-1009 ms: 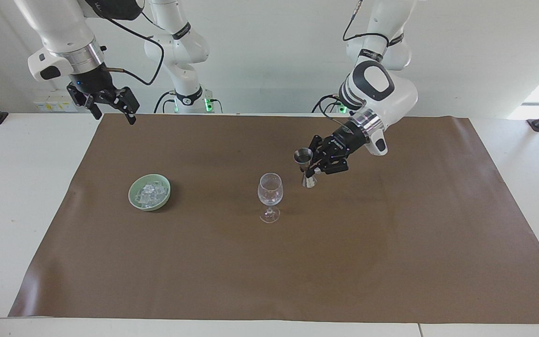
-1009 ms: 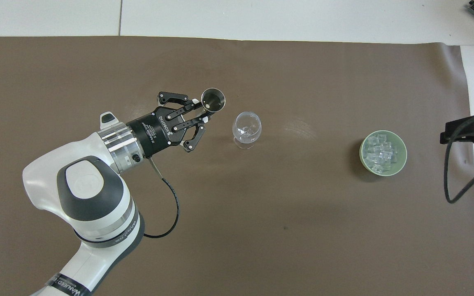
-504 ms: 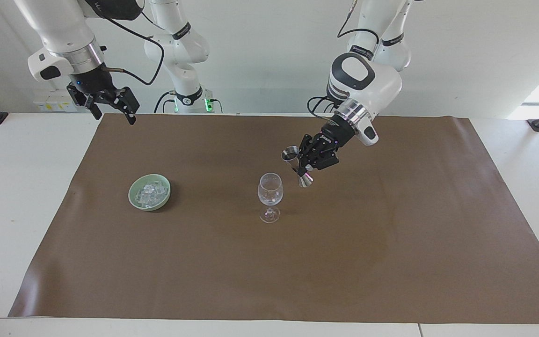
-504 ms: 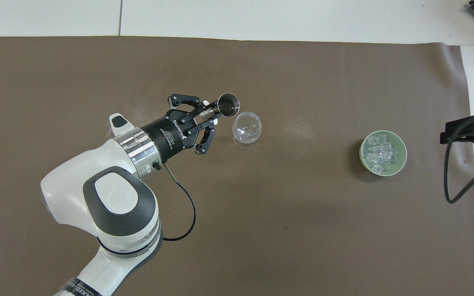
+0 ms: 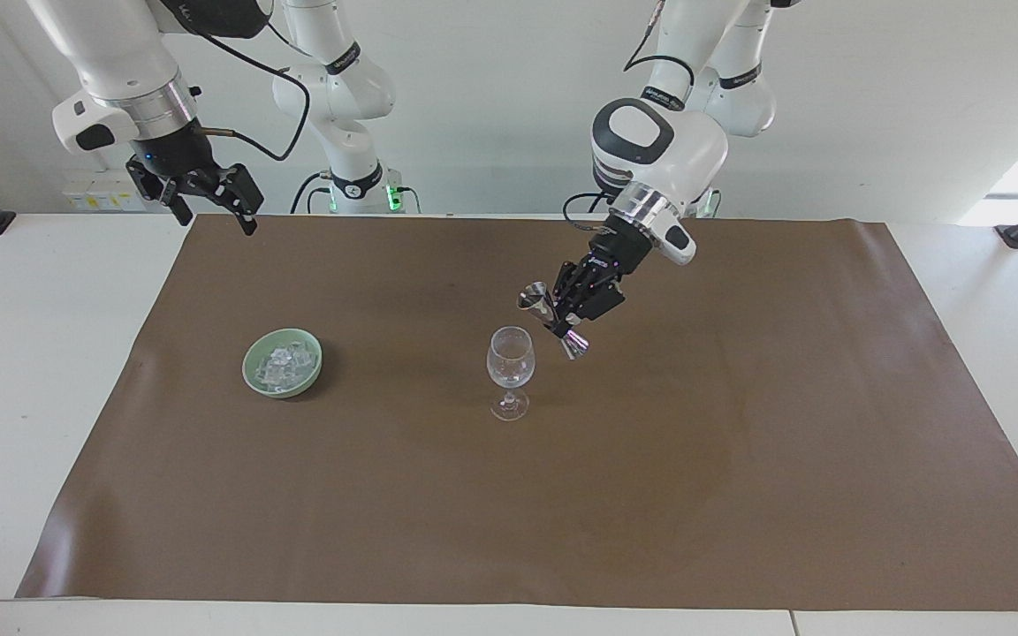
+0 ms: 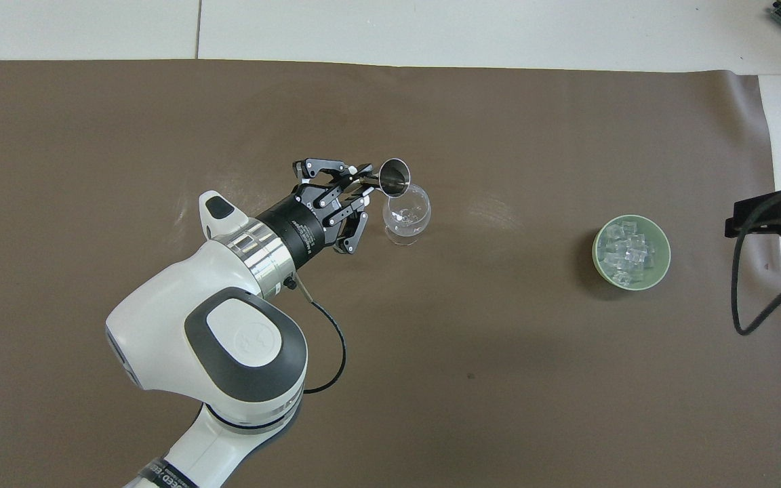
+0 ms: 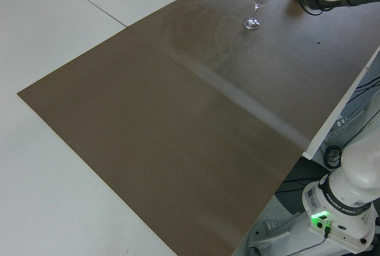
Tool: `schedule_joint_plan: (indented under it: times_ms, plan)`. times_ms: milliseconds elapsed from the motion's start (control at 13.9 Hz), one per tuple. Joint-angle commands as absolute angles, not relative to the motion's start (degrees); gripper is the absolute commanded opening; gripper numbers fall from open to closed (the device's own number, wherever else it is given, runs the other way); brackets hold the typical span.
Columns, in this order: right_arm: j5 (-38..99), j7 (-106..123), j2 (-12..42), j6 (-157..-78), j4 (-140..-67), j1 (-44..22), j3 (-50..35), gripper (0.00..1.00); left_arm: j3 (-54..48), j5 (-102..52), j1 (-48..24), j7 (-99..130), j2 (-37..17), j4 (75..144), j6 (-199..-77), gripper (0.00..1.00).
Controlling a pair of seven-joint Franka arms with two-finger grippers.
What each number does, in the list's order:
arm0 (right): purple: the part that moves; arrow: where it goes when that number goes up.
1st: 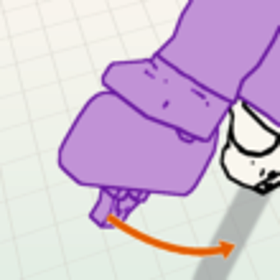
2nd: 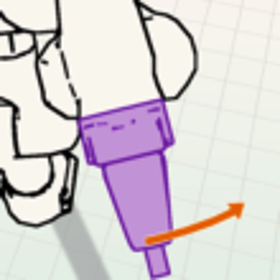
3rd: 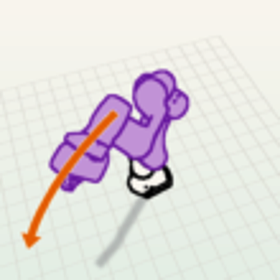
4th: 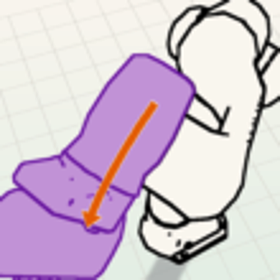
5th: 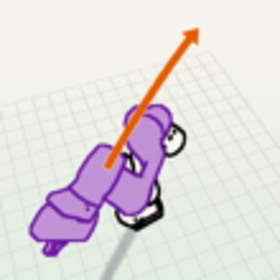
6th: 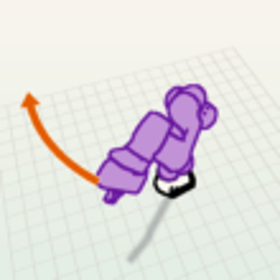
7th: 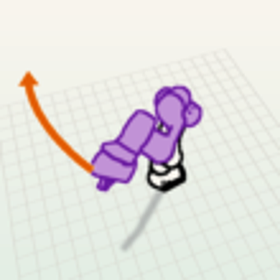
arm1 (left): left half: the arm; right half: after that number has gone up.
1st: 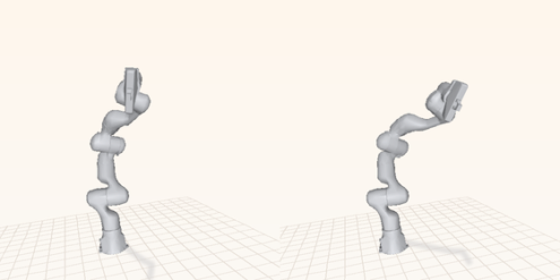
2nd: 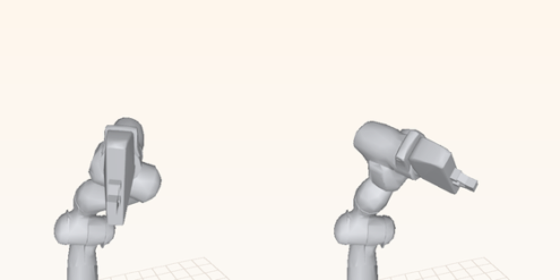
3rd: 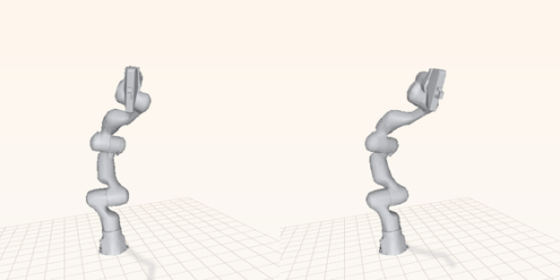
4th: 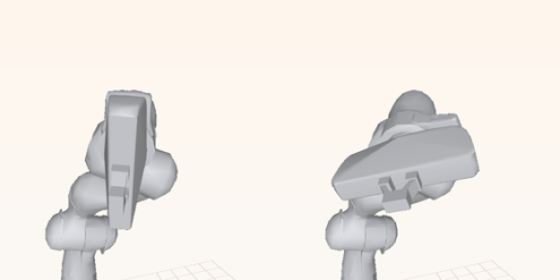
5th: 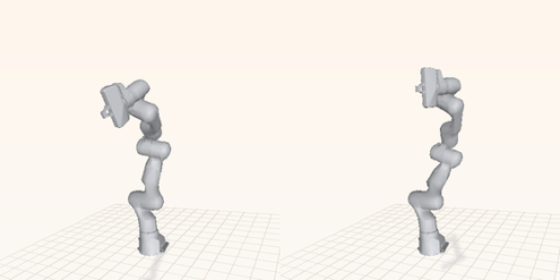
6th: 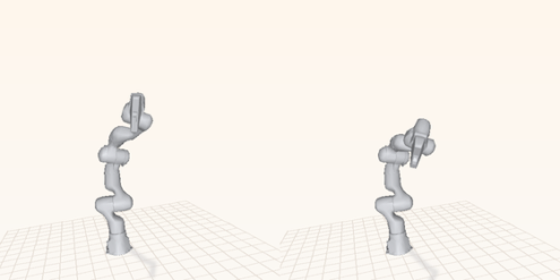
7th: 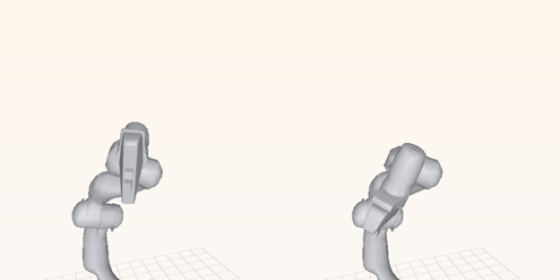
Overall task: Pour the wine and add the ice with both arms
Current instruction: 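Tilt the silver cup over the wine glass with the left gripper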
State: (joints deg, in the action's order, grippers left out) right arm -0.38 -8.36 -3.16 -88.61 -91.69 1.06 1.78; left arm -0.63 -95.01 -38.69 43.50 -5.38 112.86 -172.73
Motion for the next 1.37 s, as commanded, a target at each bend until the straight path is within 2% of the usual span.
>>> schedule_joint_plan:
  times_ms: [0,1297]
  plan:
    - [-0.8,-6.8,-4.4,-88.5,-93.1,1.1,1.7,1.0,0.1,-94.7,-39.6,40.3,-6.9,110.8,-175.8,0.0]
    - [-0.8,-6.8,-4.4,-88.5,-93.1,1.1,1.7,1.0,0.1,-85.3,-42.7,31.6,-10.2,108.3,-188.3,0.0]
